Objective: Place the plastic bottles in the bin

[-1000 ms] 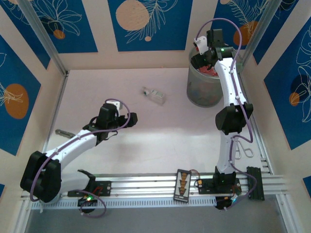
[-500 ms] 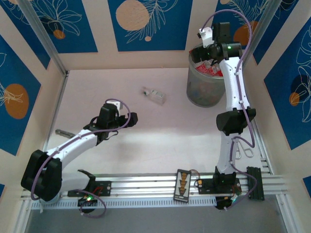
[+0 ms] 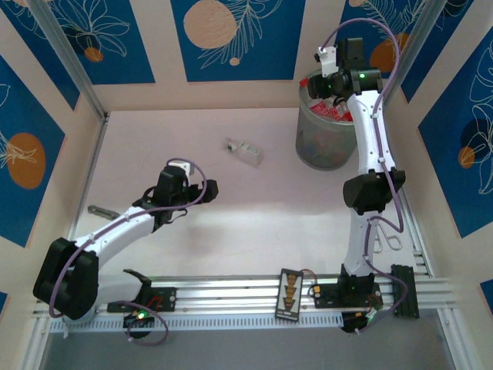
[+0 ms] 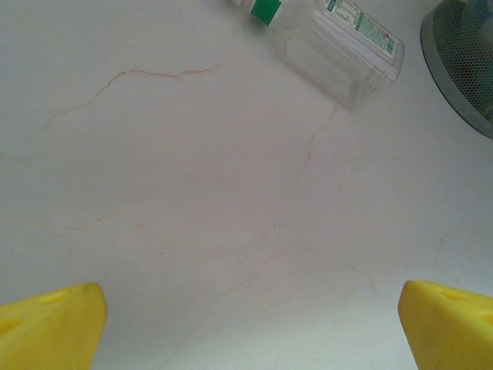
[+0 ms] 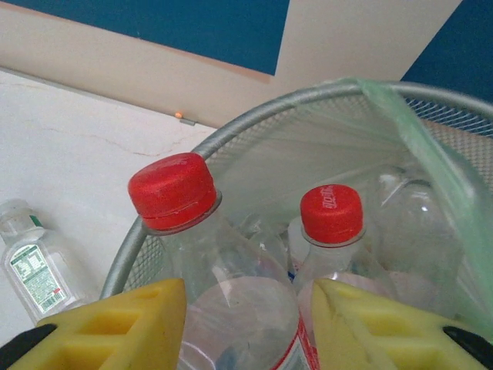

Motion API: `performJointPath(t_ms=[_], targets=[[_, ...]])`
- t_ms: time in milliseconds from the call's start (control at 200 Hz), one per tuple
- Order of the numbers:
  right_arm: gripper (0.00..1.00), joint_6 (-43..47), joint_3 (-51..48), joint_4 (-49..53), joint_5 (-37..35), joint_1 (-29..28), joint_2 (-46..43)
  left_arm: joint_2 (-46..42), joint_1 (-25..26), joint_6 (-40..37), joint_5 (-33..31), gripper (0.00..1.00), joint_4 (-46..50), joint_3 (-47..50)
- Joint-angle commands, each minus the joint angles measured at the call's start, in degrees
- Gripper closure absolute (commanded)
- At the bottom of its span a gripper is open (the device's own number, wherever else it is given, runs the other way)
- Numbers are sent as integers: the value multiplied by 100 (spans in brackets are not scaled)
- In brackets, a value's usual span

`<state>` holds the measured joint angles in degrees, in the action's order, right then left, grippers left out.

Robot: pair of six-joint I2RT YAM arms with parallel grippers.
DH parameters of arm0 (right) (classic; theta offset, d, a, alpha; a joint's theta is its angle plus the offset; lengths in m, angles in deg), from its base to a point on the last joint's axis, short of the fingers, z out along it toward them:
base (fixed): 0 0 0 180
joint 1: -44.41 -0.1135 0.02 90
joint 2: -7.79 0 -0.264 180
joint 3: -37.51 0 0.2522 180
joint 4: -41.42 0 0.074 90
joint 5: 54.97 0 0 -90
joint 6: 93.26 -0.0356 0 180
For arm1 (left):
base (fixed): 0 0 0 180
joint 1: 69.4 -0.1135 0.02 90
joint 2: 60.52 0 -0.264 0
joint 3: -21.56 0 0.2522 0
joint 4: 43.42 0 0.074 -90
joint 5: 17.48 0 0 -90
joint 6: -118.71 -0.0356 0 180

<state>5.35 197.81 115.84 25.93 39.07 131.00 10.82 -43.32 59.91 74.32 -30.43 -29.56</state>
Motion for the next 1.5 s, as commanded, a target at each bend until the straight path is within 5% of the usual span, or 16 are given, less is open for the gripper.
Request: performJointPath(t_ms=[0, 515, 970, 1180, 1491], targets=[[54, -195, -153, -97, 286, 59, 145, -94, -43, -16, -84, 3, 42, 60], [46, -84, -591, -496, 276, -182, -842, 196, -50, 222, 97, 3, -206, -55], [30, 402, -1699, -723, 330, -1487, -1494, 258, -72, 169, 13, 0, -46, -172], [25, 2, -2136, -1101, 371, -2234, -747, 346, -69, 324, 184, 0, -168, -159], [12, -183, -1303, -753, 251, -2261, 1066, -49, -118, 215, 4, 0, 64, 9]])
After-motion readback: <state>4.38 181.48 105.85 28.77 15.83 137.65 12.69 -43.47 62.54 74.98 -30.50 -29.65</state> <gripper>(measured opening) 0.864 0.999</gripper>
